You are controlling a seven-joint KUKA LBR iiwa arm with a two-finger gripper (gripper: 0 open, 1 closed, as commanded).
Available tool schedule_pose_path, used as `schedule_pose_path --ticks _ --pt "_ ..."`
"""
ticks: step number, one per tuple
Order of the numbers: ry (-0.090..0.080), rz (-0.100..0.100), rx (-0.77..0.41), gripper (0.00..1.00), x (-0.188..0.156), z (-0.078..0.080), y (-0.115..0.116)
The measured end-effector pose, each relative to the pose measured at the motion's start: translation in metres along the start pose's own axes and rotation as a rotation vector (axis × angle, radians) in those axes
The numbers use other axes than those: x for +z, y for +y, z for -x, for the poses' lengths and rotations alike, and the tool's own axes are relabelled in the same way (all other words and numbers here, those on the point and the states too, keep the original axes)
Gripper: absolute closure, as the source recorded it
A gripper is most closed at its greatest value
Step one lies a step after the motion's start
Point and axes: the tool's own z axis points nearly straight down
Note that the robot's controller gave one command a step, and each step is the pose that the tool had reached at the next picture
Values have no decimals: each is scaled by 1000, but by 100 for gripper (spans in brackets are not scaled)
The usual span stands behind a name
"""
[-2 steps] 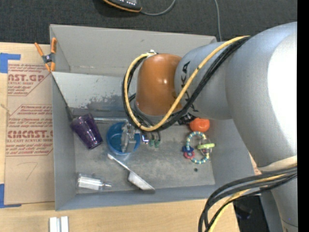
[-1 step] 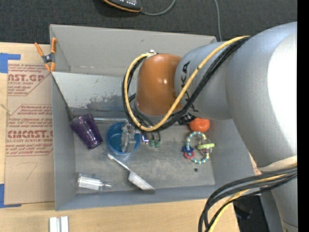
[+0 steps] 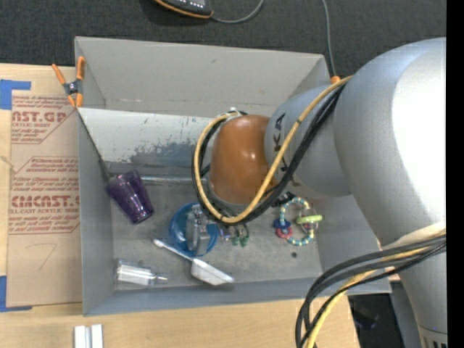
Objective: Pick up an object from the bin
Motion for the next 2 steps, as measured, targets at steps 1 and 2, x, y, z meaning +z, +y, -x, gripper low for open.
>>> schedule_pose_path --ticks 1,2 --pt "4 -2 75 0 -58 41 14" --pt "4 -2 76 0 -58 41 14"
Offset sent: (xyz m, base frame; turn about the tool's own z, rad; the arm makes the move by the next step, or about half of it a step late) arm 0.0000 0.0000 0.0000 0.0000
